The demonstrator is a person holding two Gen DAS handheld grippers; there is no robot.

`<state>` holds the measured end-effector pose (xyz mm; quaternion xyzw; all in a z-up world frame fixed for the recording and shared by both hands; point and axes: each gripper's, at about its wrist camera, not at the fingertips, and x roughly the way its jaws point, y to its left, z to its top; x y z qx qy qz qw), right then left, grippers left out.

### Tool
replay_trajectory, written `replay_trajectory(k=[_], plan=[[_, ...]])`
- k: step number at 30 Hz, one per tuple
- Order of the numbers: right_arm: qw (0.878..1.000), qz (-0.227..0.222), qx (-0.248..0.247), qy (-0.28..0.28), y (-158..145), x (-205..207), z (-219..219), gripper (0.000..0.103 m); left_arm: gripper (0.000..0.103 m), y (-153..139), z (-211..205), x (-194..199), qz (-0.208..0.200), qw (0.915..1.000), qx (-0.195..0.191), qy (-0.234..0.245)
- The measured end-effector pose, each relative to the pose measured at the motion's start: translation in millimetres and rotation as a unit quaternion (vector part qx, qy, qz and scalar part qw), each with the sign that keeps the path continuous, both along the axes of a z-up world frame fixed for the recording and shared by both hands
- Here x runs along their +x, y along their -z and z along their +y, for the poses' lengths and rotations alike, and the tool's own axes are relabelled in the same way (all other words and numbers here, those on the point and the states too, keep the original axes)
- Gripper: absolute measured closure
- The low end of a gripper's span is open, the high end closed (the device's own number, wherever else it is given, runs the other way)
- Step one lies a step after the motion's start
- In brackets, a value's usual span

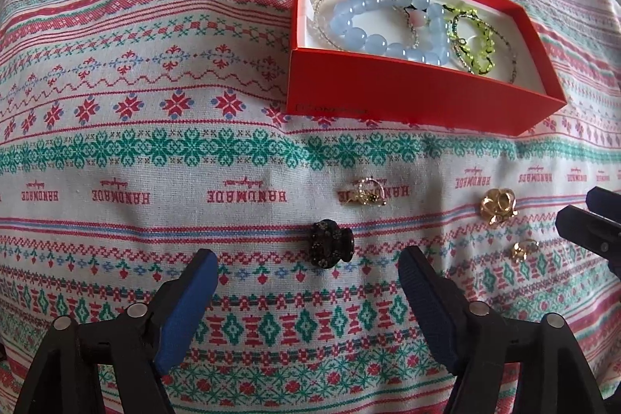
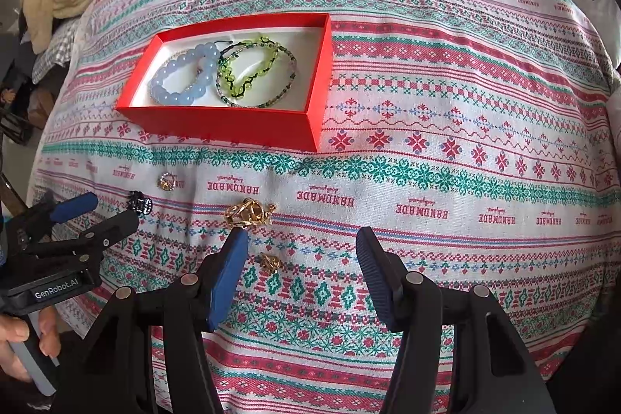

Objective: Organize jewelry
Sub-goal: 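Grasp the black hair clip with the left tool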

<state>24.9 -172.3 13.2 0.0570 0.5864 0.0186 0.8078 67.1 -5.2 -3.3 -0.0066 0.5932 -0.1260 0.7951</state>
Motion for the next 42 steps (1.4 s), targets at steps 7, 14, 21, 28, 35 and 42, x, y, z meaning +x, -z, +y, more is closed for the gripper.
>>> replay_trajectory(k=[7, 14, 21, 28, 35, 42], plan=[[1.000, 0.006, -0.004, -0.003, 3, 2, 2, 0.042, 0.053, 12, -8, 6, 0.013, 0.9999, 0.008, 0.001], [1.000, 0.008, -0.005, -0.005, 3, 5, 3, 0.042, 0.068, 14, -12, 14, 0.009, 0.9999, 0.007, -0.009], [1.000, 0.008, -0.003, -0.004, 4, 9, 10, 0.042, 0.084, 13, -24, 22, 0.011, 0.9999, -0.006, 0.000], [1.000, 0.010, 0.000, -0.013, 7, 17, 22, 0.042, 0.084, 0, -21, 18, -0.003, 0.9999, -0.013, -0.003], [0.999, 0.017, 0.008, -0.027, 13, 24, 37, 0.042, 0.084, -2, -8, 21, -0.003, 0.9998, -0.018, -0.009], [0.999, 0.021, 0.015, -0.037, 20, 36, 50, 0.062, 0.084, -3, -3, 16, -0.004, 0.9998, -0.016, -0.008]])
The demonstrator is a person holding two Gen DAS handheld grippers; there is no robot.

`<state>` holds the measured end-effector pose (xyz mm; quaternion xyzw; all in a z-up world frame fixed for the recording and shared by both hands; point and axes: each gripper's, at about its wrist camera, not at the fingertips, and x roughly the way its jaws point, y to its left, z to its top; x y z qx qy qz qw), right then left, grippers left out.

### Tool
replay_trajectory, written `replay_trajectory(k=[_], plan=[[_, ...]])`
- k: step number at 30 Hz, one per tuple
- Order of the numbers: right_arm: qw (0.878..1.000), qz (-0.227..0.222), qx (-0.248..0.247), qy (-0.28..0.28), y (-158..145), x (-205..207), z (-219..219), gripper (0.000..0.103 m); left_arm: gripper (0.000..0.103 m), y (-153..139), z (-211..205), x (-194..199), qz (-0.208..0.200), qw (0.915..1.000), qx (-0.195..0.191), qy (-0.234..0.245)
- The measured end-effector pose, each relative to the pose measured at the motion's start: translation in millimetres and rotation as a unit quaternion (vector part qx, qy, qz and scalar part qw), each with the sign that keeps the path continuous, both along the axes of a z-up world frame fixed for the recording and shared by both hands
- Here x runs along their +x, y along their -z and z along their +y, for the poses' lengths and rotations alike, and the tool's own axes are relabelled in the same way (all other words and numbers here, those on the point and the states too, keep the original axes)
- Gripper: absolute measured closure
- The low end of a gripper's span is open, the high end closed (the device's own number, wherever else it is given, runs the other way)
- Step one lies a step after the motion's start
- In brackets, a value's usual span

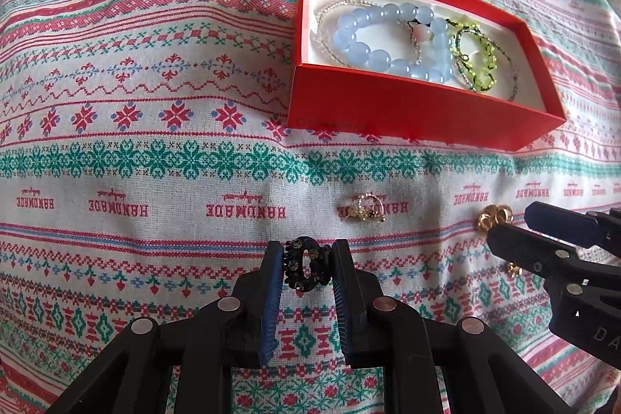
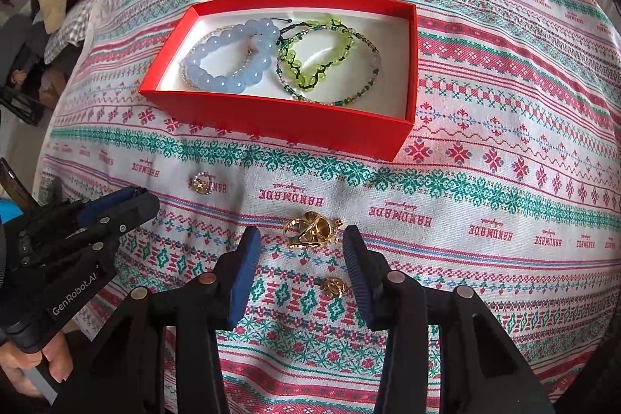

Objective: Organize jewelry
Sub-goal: 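Grasp the black hair clip with the left tool, then carry the hair clip into the box with the left tool while the right tool carries the gold ring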

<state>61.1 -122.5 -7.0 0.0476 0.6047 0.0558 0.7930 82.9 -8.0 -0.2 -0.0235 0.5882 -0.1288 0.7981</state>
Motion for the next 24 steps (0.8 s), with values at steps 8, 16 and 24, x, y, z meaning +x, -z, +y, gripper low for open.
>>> replay_trajectory(k=[8, 16, 24], plan=[[1.000, 0.007, -0.019, -0.003, 10, 6, 8, 0.079, 0.084, -1, 0, 0, 0.000, 1.0000, 0.001, 0.000], [1.000, -0.003, -0.023, -0.006, 7, 6, 5, 0.079, 0.084, -2, 4, -1, 0.000, 1.0000, -0.003, -0.002], [1.000, -0.023, -0.011, -0.009, -11, -8, -3, 0.080, 0.084, -14, 11, -3, -0.009, 0.9998, -0.016, -0.006]])
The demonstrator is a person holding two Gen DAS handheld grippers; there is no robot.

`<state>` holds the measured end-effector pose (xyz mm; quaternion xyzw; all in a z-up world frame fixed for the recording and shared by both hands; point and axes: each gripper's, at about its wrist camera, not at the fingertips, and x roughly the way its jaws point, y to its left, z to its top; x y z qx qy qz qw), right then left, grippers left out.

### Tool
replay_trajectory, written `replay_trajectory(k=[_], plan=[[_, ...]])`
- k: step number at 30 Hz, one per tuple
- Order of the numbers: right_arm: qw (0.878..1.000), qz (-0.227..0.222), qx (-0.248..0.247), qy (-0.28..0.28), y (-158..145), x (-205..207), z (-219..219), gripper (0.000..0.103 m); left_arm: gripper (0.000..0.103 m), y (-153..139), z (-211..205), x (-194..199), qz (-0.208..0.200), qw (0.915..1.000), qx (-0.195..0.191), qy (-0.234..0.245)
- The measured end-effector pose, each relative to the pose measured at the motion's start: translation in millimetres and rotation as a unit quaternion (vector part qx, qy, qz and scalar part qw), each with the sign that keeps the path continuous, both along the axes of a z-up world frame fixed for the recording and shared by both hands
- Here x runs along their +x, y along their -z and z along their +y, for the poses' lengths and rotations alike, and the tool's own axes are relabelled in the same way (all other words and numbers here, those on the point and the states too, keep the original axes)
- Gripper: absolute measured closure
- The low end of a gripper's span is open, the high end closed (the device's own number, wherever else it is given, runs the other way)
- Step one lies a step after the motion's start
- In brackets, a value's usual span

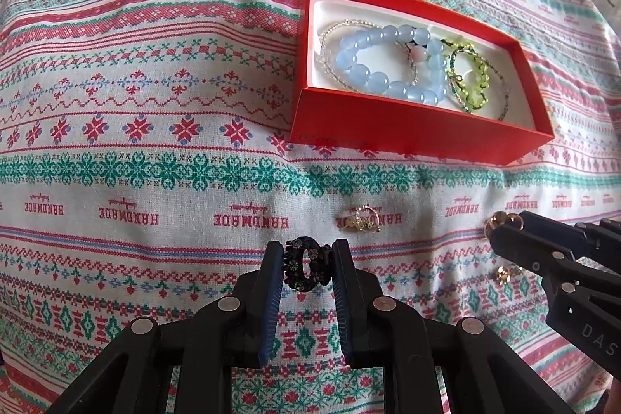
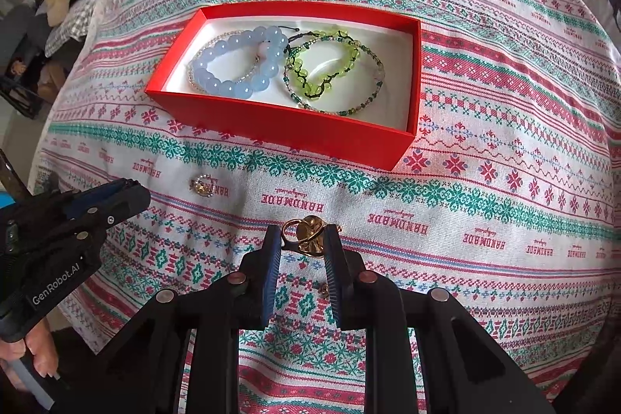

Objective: Organize jewelry
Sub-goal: 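Carry the hair clip into the box with the left tool while the right tool carries the gold ring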

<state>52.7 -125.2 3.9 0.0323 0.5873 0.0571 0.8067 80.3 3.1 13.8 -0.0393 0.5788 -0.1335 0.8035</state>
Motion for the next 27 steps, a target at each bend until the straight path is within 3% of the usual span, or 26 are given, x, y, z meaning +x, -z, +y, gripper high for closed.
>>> replay_trajectory(k=[15, 27], plan=[[0.996, -0.060, 0.058, 0.040, -49, -14, -33, 0.080, 0.084, -48, 7, -2, -0.062, 0.9967, -0.051, -0.014], [0.989, -0.086, 0.092, 0.075, -59, 13, -51, 0.079, 0.084, -50, -28, 35, -0.095, 0.9924, -0.077, -0.014]])
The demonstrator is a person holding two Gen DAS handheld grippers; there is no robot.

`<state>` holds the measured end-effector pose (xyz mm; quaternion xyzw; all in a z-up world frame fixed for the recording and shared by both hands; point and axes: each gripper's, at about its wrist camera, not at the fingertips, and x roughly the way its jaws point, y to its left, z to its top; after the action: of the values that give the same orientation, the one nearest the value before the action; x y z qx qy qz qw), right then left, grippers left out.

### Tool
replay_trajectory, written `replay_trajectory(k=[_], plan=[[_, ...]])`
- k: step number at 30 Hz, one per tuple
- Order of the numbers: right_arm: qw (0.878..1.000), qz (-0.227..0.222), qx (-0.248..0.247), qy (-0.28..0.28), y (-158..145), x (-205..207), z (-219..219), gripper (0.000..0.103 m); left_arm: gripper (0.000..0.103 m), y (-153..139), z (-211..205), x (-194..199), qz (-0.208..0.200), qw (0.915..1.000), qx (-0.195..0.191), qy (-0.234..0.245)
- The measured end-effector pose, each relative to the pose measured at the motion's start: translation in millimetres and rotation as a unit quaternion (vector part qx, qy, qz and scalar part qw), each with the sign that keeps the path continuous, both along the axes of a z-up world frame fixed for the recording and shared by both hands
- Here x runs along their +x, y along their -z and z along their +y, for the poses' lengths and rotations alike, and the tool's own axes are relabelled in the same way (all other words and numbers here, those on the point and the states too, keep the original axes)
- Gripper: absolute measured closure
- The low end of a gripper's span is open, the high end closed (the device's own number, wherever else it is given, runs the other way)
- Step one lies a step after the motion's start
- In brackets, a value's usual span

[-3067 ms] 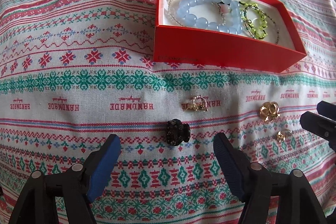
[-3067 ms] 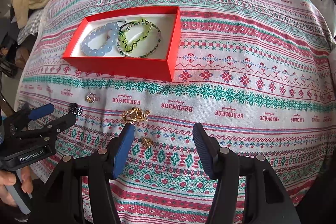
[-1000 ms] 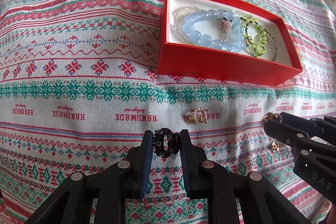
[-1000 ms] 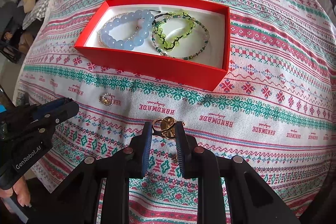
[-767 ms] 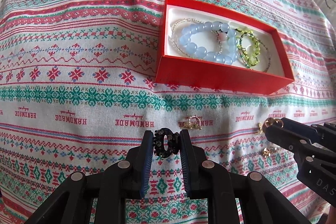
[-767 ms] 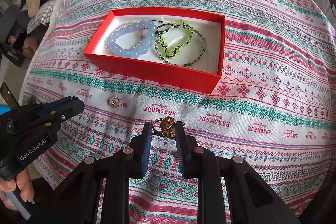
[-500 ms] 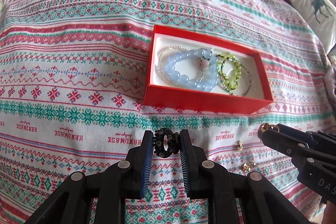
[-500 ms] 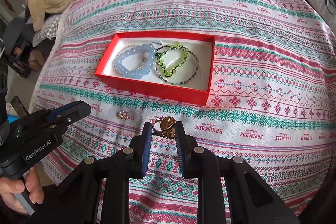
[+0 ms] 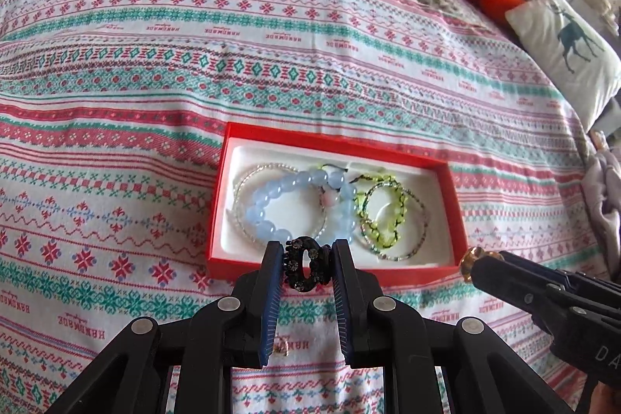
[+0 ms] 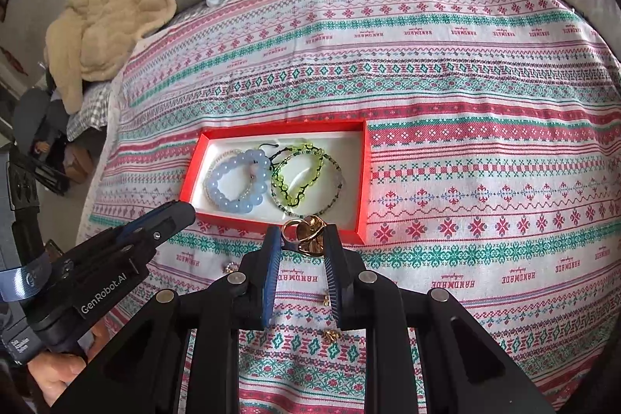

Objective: Organize jewelry
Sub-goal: 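Carry the hair clip into the box with the left tool while the right tool carries the gold ring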

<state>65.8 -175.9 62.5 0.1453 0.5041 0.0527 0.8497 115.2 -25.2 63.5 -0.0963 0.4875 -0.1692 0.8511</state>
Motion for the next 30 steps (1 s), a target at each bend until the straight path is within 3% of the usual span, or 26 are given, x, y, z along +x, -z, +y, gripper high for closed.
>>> replay_trajectory(k=[8, 23, 26, 28, 30], plan=[[1.000, 0.011, 0.017, 0.014, 14, 19, -1, 0.079, 0.084, 15, -10, 22, 0.001, 0.9999, -0.010, -0.011], [0.999, 0.032, 0.021, 0.031, 36, 35, -8, 0.079, 0.083, 35, -20, 36, 0.007, 0.9997, 0.014, -0.017], [0.999, 0.030, 0.024, 0.034, 35, 36, -10, 0.079, 0.075, 34, -22, 35, 0.004, 0.9998, 0.016, -0.014], [0.999, 0.025, 0.029, 0.031, 32, 36, -12, 0.078, 0.062, 31, -22, 31, -0.003, 0.9997, 0.019, -0.015], [0.999, 0.018, 0.026, 0.027, 27, 34, -12, 0.076, 0.059, 29, -23, 28, -0.008, 0.9995, 0.027, -0.015]])
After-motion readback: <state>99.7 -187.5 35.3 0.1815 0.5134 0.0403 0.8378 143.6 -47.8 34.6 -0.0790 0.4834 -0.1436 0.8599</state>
